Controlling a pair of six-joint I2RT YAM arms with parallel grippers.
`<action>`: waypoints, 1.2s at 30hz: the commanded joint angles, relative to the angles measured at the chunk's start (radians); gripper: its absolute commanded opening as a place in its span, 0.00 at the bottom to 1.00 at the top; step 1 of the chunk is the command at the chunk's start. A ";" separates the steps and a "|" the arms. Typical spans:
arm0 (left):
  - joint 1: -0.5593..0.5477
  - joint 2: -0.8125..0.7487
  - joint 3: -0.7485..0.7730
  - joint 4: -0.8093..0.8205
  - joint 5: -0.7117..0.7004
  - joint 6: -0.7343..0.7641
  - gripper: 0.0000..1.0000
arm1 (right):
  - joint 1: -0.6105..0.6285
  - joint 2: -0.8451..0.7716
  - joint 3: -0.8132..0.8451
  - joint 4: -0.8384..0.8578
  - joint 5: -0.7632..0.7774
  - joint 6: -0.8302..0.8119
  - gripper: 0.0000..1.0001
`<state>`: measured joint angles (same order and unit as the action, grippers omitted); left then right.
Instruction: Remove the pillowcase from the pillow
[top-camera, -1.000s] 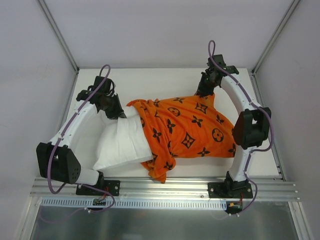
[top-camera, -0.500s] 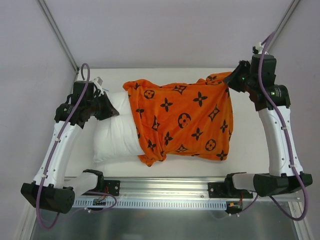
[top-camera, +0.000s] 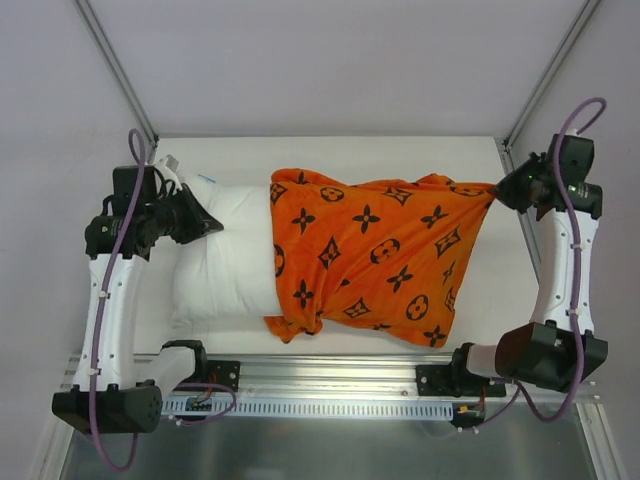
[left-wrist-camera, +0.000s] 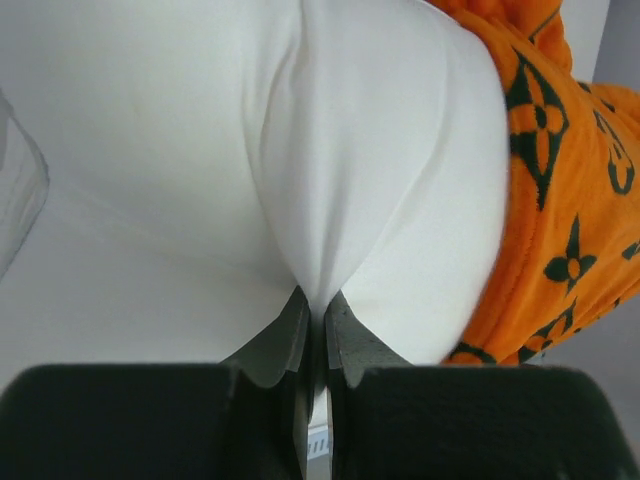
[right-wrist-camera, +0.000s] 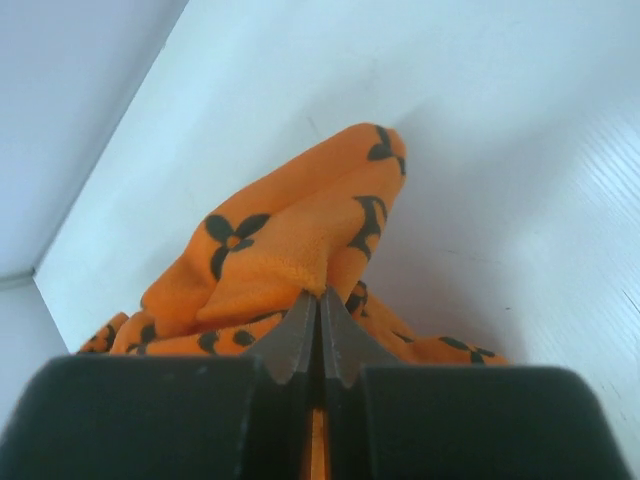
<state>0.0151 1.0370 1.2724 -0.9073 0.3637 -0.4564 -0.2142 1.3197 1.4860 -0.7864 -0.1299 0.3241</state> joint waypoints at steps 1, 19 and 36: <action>0.133 -0.051 0.111 -0.024 -0.013 0.059 0.00 | -0.160 -0.033 0.036 0.070 0.069 0.042 0.01; 0.197 -0.022 -0.025 0.030 0.070 -0.021 0.00 | -0.145 -0.028 -0.109 0.131 0.044 -0.005 0.01; -0.188 0.352 0.094 0.097 -0.071 -0.021 0.99 | 0.348 0.001 0.074 0.010 0.280 -0.109 0.96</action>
<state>-0.1276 1.3231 1.3468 -0.8406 0.3466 -0.4858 0.0143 1.3216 1.5135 -0.7479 0.0620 0.2504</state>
